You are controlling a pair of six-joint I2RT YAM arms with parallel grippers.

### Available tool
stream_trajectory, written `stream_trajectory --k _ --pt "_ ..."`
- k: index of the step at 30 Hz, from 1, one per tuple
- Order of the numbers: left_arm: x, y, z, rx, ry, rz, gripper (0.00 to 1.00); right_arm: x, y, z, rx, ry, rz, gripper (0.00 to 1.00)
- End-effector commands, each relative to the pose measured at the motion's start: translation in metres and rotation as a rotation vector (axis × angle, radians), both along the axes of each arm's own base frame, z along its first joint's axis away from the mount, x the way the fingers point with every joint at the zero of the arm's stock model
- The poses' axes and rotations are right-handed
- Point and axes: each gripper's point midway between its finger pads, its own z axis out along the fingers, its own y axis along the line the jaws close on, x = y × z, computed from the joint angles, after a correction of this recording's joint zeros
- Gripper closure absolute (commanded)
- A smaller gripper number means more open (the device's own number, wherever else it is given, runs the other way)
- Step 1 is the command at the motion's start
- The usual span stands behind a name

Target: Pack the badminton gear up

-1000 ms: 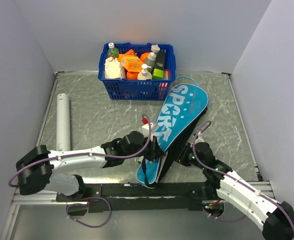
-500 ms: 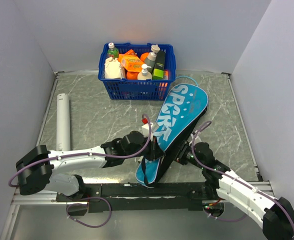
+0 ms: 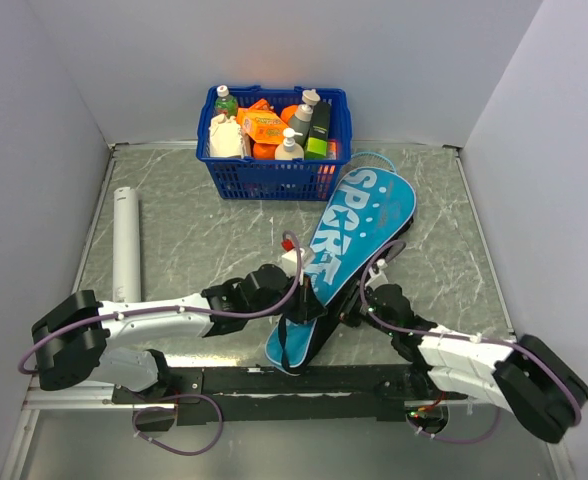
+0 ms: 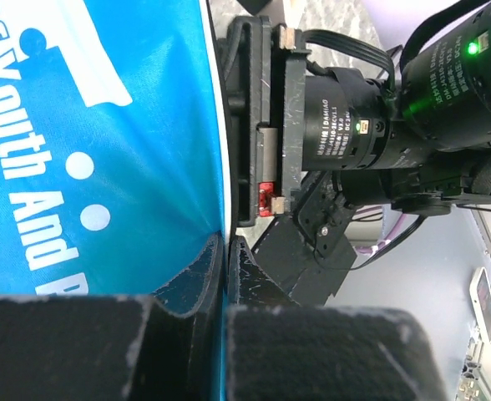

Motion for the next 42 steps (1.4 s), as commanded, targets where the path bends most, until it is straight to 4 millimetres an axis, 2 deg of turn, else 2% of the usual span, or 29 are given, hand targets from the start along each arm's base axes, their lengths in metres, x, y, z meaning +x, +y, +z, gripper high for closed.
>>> stream_trajectory --k 1,2,5,6,9,12,13,14,15,16,17,19,20,24,25,26,27,28,30,32,34,36,40,42 --pt "-0.003 -0.015 0.041 -0.158 -0.016 -0.033 0.99 0.025 0.021 0.041 0.124 -0.144 -0.019 0.67" --pt "-0.004 -0.015 0.042 -0.160 -0.016 -0.033 0.99 0.029 0.026 0.049 0.146 -0.165 -0.013 0.68" --pt "-0.004 -0.014 0.044 -0.161 -0.015 -0.031 0.99 0.037 0.039 0.051 0.164 -0.181 0.008 0.68" --pt "-0.005 -0.013 0.044 -0.160 -0.014 -0.032 0.99 0.041 0.042 0.059 0.185 -0.205 0.012 0.68" --pt "-0.004 -0.011 0.047 -0.170 -0.019 -0.026 0.99 0.047 0.051 0.060 0.178 -0.212 0.030 0.68" --pt "0.002 -0.008 0.048 -0.154 -0.035 -0.006 0.99 0.048 0.055 0.064 0.162 -0.230 0.051 0.68" --pt "0.006 -0.005 0.045 -0.139 -0.035 0.004 0.99 0.047 0.053 0.056 0.132 -0.206 0.054 0.67" --pt "0.010 -0.003 0.047 -0.137 -0.050 0.007 0.99 0.047 0.052 0.063 0.129 -0.216 0.056 0.66" --pt "0.020 0.001 0.047 -0.129 -0.058 0.030 0.99 0.047 0.050 0.063 0.095 -0.234 0.058 0.64" --pt "0.027 0.004 0.049 -0.120 -0.070 0.040 0.99 0.042 0.043 0.041 0.008 -0.164 0.062 0.63" --pt "0.033 0.008 0.047 -0.106 -0.069 0.052 0.99 0.044 0.042 0.057 0.009 -0.202 0.056 0.62" --pt "0.052 0.019 0.052 -0.105 -0.087 0.083 0.99 0.039 0.030 0.045 -0.096 -0.169 0.056 0.60" --pt "0.059 0.023 0.053 -0.099 -0.095 0.098 0.99 0.037 0.024 0.056 -0.102 -0.194 0.048 0.59" --pt "0.094 0.041 0.064 -0.072 -0.142 0.168 0.99 0.029 -0.006 0.063 -0.256 -0.208 0.017 0.57" --pt "0.102 0.043 0.068 -0.065 -0.161 0.176 0.99 0.027 -0.014 0.076 -0.264 -0.231 -0.001 0.57" --pt "0.109 0.047 0.070 -0.062 -0.165 0.189 0.99 0.020 -0.024 0.067 -0.328 -0.203 0.011 0.57" --pt "0.120 0.054 0.070 -0.055 -0.169 0.218 0.99 0.014 -0.029 0.066 -0.352 -0.190 0.022 0.57" --pt "0.128 0.058 0.071 -0.047 -0.177 0.234 0.99 0.011 -0.032 0.077 -0.352 -0.205 0.025 0.57" --pt "0.144 0.067 0.075 -0.048 -0.188 0.272 0.99 0.000 -0.044 0.066 -0.417 -0.168 0.052 0.57" --pt "0.155 0.071 0.078 -0.049 -0.190 0.281 0.99 -0.008 -0.046 0.063 -0.420 -0.162 0.078 0.57" --pt "0.172 0.078 0.082 -0.052 -0.194 0.304 0.99 -0.014 -0.047 0.052 -0.425 -0.152 0.104 0.57" --pt "0.191 0.085 0.083 -0.028 -0.213 0.337 0.99 -0.020 -0.040 0.045 -0.404 -0.149 0.148 0.57" --pt "0.216 0.099 0.081 -0.010 -0.211 0.367 0.99 -0.020 -0.028 0.031 -0.408 -0.124 0.180 0.51" --pt "0.227 0.106 0.080 0.002 -0.218 0.383 0.99 -0.014 -0.021 0.028 -0.417 -0.119 0.171 0.48"
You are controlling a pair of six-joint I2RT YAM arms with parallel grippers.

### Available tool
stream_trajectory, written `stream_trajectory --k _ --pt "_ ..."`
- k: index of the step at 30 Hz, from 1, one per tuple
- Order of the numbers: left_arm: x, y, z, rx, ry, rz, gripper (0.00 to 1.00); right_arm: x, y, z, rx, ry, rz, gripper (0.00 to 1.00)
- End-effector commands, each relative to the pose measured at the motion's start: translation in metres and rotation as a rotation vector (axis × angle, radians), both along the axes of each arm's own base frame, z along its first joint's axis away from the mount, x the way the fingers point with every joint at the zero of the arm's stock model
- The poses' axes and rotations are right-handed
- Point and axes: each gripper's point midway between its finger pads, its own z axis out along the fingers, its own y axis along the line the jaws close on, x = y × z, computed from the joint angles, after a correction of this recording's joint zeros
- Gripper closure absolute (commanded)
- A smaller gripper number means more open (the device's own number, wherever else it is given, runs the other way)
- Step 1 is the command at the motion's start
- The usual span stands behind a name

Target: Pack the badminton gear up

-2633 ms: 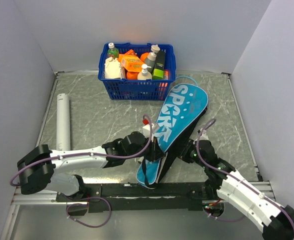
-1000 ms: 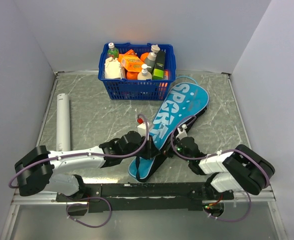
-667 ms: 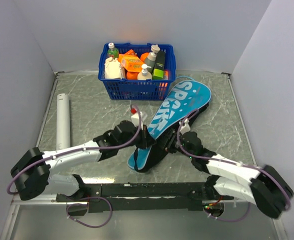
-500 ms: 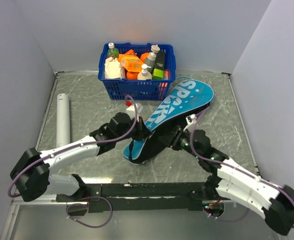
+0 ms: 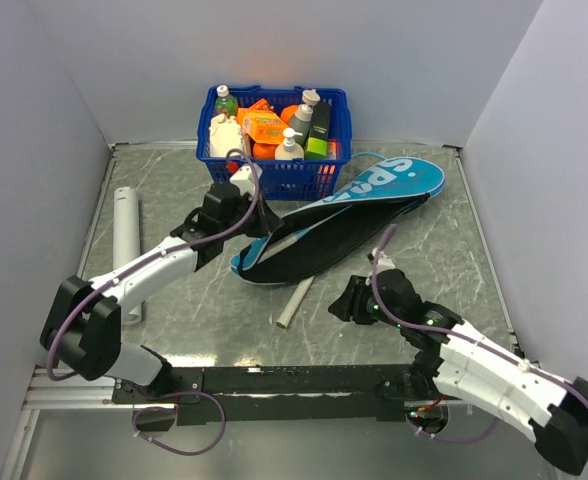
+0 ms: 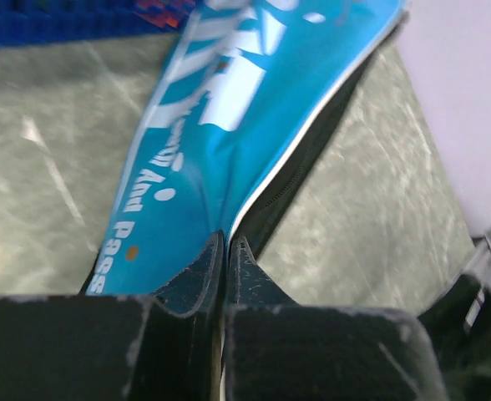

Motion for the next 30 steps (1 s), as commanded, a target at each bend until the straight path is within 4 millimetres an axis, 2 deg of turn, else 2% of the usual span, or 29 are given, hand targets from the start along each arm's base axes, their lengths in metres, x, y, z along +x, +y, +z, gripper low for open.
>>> stream_trajectory --k 1,4,6,7,8,9,12,14,16,17,18,20,21,24,25,27,30 --pt "0.032 0.010 0.032 -0.020 -0.099 0.026 0.99 0.003 0.022 -0.002 -0.010 -0.012 0.045 0.47" --pt "0.045 0.016 0.028 -0.005 -0.088 0.033 0.99 0.008 0.040 -0.004 -0.053 -0.005 0.067 0.44" --pt "0.053 0.018 0.023 0.000 -0.077 0.033 0.99 0.019 0.050 -0.005 -0.108 -0.004 0.048 0.42" --pt "0.054 0.019 0.021 0.000 -0.072 0.032 0.99 0.024 0.053 -0.006 -0.130 -0.014 0.035 0.42" --pt "0.057 0.020 0.018 -0.004 -0.061 0.030 0.99 0.028 0.062 0.003 -0.126 -0.026 0.035 0.41" --pt "0.058 0.021 0.016 -0.008 -0.058 0.030 0.99 0.030 0.066 -0.006 -0.156 -0.009 0.031 0.41" --pt "0.059 0.023 0.009 -0.012 -0.044 0.031 0.99 0.041 0.076 -0.005 -0.150 -0.022 -0.012 0.41" --pt "0.059 0.025 0.003 -0.010 -0.035 0.033 0.99 0.049 0.084 0.003 -0.131 -0.043 -0.029 0.39" --pt "0.060 0.026 0.001 -0.014 -0.031 0.038 0.99 0.054 0.087 -0.006 -0.181 -0.020 -0.034 0.39" --pt "0.061 0.027 0.001 -0.015 -0.030 0.042 0.99 0.059 0.089 -0.002 -0.205 -0.020 -0.042 0.39" --pt "0.061 0.028 0.000 -0.018 -0.030 0.045 0.99 0.060 0.091 -0.012 -0.245 0.002 -0.040 0.39" --pt "0.061 0.030 0.003 -0.024 -0.033 0.046 0.99 0.066 0.096 -0.010 -0.267 0.004 -0.051 0.39" --pt "0.061 0.030 0.002 -0.023 -0.034 0.047 0.99 0.065 0.095 -0.018 -0.297 0.022 -0.055 0.38" --pt "0.062 0.034 0.007 -0.027 -0.043 0.058 0.99 0.070 0.099 -0.026 -0.324 0.046 -0.074 0.37" --pt "0.062 0.035 0.007 -0.028 -0.042 0.059 0.99 0.073 0.103 -0.023 -0.325 0.045 -0.080 0.36" --pt "0.062 0.036 0.007 -0.028 -0.042 0.062 0.99 0.072 0.100 -0.036 -0.370 0.083 -0.090 0.36" --pt "0.061 0.036 0.009 -0.027 -0.045 0.063 0.99 0.070 0.098 -0.044 -0.400 0.116 -0.104 0.36"
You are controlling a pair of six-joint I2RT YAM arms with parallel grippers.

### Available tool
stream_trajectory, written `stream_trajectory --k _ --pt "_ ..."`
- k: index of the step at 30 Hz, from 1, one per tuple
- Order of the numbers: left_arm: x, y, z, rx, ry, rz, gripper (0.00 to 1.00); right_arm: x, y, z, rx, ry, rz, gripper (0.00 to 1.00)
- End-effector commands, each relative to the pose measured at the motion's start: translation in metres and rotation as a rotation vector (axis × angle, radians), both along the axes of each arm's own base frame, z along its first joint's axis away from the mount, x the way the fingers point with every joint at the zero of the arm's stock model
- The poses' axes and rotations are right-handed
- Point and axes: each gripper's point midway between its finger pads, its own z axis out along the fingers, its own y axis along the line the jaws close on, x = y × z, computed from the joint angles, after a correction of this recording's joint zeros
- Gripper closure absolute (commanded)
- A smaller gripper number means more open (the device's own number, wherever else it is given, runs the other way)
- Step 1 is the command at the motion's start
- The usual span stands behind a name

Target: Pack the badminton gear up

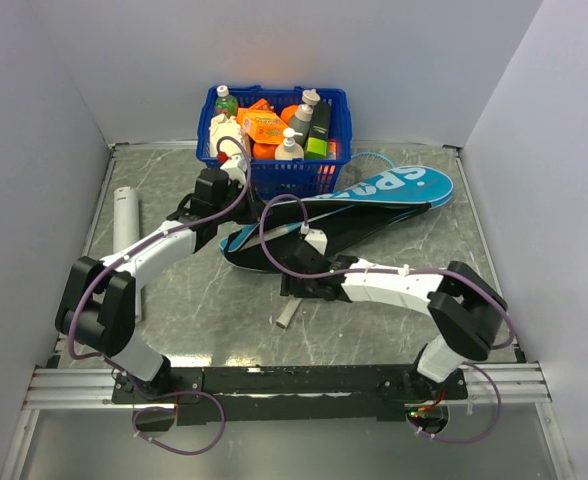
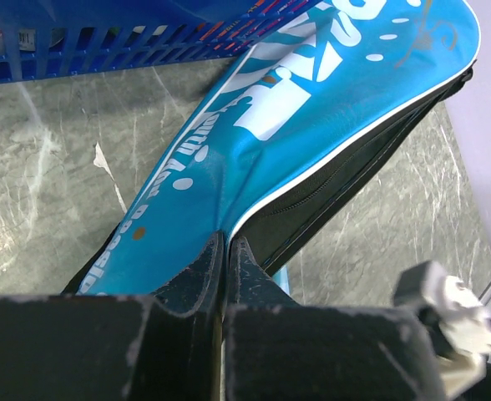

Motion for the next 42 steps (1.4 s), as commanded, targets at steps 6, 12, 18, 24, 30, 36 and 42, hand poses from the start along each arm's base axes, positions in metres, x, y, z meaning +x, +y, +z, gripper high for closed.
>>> stream_trajectory --k 6,12,18,24,30,36,42 --pt "0.008 0.004 0.027 -0.049 -0.081 0.026 0.99 -0.004 -0.009 -0.015 -0.075 0.060 -0.071 0.36" --pt "0.009 0.006 0.021 -0.041 -0.070 0.038 0.99 -0.004 -0.003 -0.028 -0.084 0.089 -0.065 0.36" --pt "0.008 0.007 0.019 -0.037 -0.064 0.037 0.99 -0.006 -0.001 -0.043 -0.132 0.134 -0.048 0.38" --pt "0.005 0.007 0.021 -0.041 -0.065 0.032 0.99 -0.023 -0.031 -0.050 -0.184 0.158 -0.061 0.83" --pt "0.000 0.003 0.018 -0.060 -0.060 0.012 0.99 -0.065 -0.083 -0.046 -0.213 0.195 -0.084 1.00" --pt "-0.011 -0.007 0.013 -0.091 -0.054 -0.012 0.99 -0.116 -0.107 -0.013 -0.158 0.181 -0.068 1.00" --pt "-0.023 -0.023 0.016 -0.081 -0.066 -0.041 0.99 -0.182 -0.122 0.002 -0.180 0.228 0.005 1.00"
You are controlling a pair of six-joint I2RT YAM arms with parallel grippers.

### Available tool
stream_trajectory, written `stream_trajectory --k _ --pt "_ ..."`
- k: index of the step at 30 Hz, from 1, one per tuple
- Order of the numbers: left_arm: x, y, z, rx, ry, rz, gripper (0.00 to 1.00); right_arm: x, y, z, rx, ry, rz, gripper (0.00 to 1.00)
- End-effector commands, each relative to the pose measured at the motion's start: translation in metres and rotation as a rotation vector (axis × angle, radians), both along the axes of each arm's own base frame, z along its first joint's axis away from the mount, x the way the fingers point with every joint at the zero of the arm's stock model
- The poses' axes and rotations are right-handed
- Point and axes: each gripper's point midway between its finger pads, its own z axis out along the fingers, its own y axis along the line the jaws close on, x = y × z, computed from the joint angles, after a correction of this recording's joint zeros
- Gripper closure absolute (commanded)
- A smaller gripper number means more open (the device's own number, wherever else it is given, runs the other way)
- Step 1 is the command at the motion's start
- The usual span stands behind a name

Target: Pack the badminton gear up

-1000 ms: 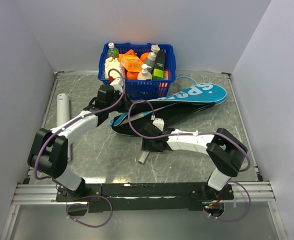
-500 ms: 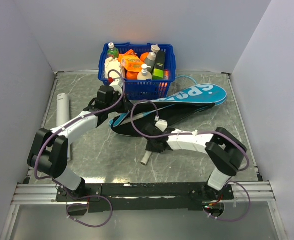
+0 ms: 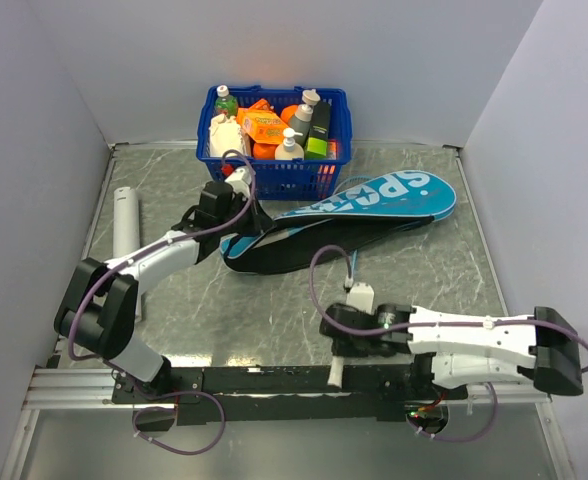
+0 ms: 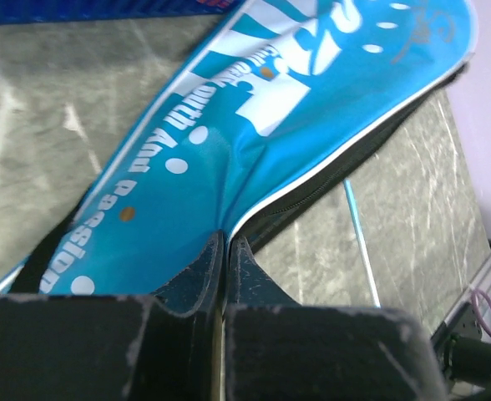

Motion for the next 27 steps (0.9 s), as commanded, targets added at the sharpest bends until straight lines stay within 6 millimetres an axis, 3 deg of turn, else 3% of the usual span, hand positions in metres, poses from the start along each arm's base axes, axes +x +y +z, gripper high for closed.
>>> stream_trajectory --k 1,2,6,9,12,14,15,19,22,27 --pt "-0.003 -0.015 0.041 -0.058 -0.110 -0.008 0.99 -0.049 -0.019 0.003 -0.057 0.074 -0.008 1.00" --pt "-0.006 -0.019 0.044 -0.058 -0.115 -0.017 0.99 -0.067 -0.020 -0.001 -0.089 0.083 0.049 1.00" --pt "-0.013 -0.022 0.047 -0.062 -0.125 -0.025 0.99 -0.101 -0.018 -0.010 -0.167 0.094 0.056 0.99" --pt "-0.017 -0.022 0.047 -0.061 -0.126 -0.030 0.99 -0.119 -0.012 -0.015 -0.207 0.086 0.025 0.92" --pt "-0.023 -0.024 0.047 -0.061 -0.128 -0.040 0.99 -0.123 -0.006 -0.013 -0.205 0.054 0.010 0.76" --pt "-0.028 -0.026 0.045 -0.060 -0.127 -0.046 0.99 -0.118 0.002 -0.004 -0.169 0.022 0.008 0.66" --pt "-0.029 -0.027 0.046 -0.060 -0.129 -0.049 0.99 -0.114 0.000 0.001 -0.170 0.002 0.004 0.53" --pt "-0.039 -0.033 0.043 -0.057 -0.127 -0.066 0.99 -0.095 -0.001 0.026 -0.130 -0.053 -0.009 0.36" --pt "-0.046 -0.037 0.041 -0.049 -0.124 -0.078 0.99 -0.086 -0.011 0.040 -0.094 -0.072 -0.015 0.29" --pt "-0.047 -0.040 0.041 -0.047 -0.134 -0.076 0.99 -0.059 -0.037 0.038 -0.103 -0.100 -0.081 0.25"
